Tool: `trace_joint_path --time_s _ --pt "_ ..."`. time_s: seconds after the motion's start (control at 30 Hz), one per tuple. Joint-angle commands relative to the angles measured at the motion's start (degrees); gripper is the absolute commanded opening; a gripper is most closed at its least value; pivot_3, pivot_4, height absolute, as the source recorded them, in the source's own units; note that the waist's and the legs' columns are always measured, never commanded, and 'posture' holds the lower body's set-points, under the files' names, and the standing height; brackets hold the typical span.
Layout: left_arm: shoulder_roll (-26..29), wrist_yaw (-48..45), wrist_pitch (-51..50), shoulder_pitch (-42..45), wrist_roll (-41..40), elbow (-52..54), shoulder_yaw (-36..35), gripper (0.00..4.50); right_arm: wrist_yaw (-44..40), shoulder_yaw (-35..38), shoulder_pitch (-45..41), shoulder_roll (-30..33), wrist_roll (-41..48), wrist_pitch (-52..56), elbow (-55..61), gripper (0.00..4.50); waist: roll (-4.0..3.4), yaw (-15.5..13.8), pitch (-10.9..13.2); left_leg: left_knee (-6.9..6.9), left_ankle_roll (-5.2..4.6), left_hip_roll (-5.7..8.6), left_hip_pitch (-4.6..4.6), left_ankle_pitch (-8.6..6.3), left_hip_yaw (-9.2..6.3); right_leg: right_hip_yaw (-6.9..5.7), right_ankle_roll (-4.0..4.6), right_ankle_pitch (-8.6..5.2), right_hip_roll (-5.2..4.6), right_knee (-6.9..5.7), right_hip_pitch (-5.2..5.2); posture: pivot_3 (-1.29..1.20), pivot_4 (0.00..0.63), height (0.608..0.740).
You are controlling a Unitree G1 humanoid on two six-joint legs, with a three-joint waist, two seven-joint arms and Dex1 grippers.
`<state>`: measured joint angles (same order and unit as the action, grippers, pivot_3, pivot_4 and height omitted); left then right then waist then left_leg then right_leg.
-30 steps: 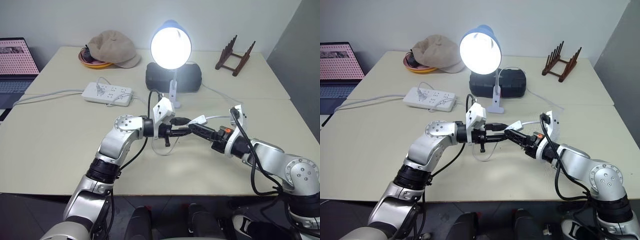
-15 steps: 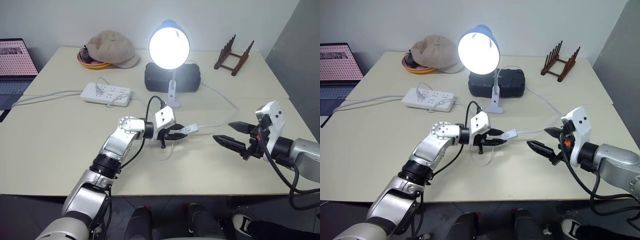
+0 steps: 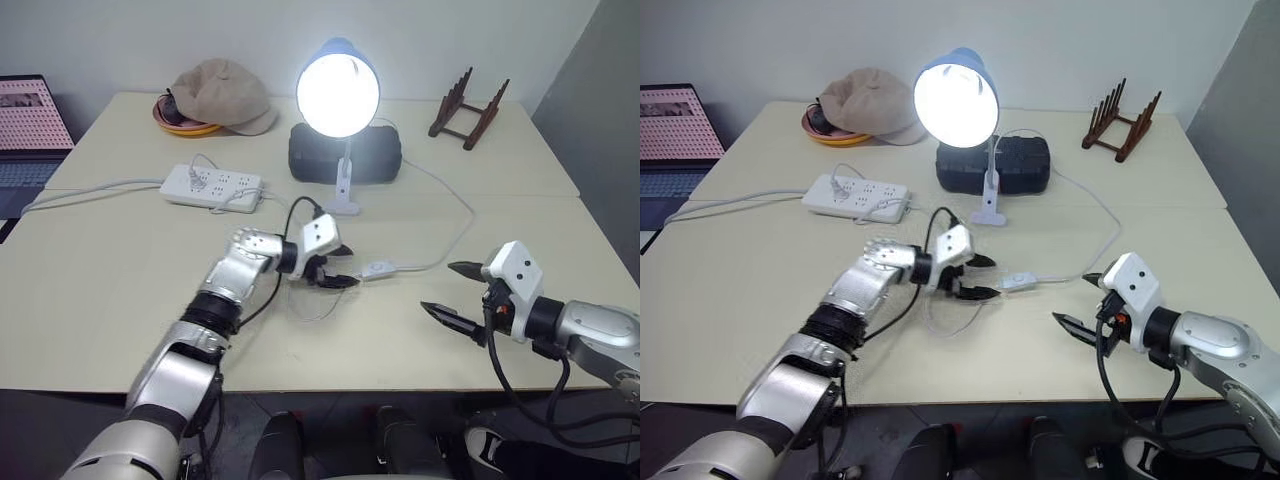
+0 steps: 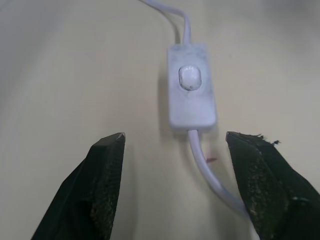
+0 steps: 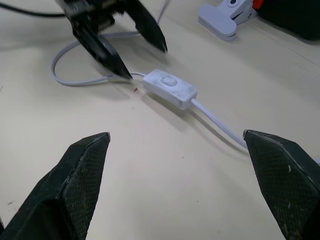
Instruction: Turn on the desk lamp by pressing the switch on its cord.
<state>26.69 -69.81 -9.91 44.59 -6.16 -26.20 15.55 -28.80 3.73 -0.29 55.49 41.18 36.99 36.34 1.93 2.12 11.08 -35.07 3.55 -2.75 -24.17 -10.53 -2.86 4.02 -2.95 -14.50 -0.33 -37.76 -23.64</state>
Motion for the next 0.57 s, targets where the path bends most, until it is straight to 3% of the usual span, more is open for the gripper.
trace_joint_path --time_s 0.03,0.27,0.43,0.57 --pt "4.9 -2.8 -5.4 -1.7 -4.1 9.3 -4.3 4.33 -3.9 2.3 -0.2 -1.0 -1.8 -2.4 -1.6 4.5 -0.01 0.0 0.0 0.0 0.0 0.0 0.03 0.0 0.01 0.01 0.01 -0.01 -0.01 0.0 0.02 0.0 0.15 0.74" --pt "22.3 -6.5 -19.7 -9.9 -12.3 21.1 -15.8 4.48 -14.9 7.7 -0.1 1.4 -1.0 -3.0 -8.6 4.5 -0.01 0.1 0.0 0.01 0.0 -0.02 0.08 0.0 0.01 -0.02 0.23 -0.13 -0.03 -0.02 0.04 0.0 0.15 0.74" --pt "27.0 -4.2 -19.7 -14.3 -12.0 22.2 -19.2 4.48 -19.5 9.4 -1.0 2.5 -2.6 -3.2 -12.6 4.5 -0.01 -0.3 0.0 0.0 0.0 0.0 0.21 0.0 0.03 -0.03 0.26 -0.15 -0.06 -0.03 0.15 0.0 0.15 0.74" --pt "27.1 -1.4 -19.2 -15.3 -12.2 21.6 -21.2 4.48 -20.7 8.3 -3.8 2.3 -4.1 -2.9 -15.3 4.5 0.0 -0.4 0.0 -0.04 0.01 0.0 0.2 0.0 0.04 -0.02 0.26 -0.15 -0.08 -0.03 0.15 0.0 0.15 0.74"
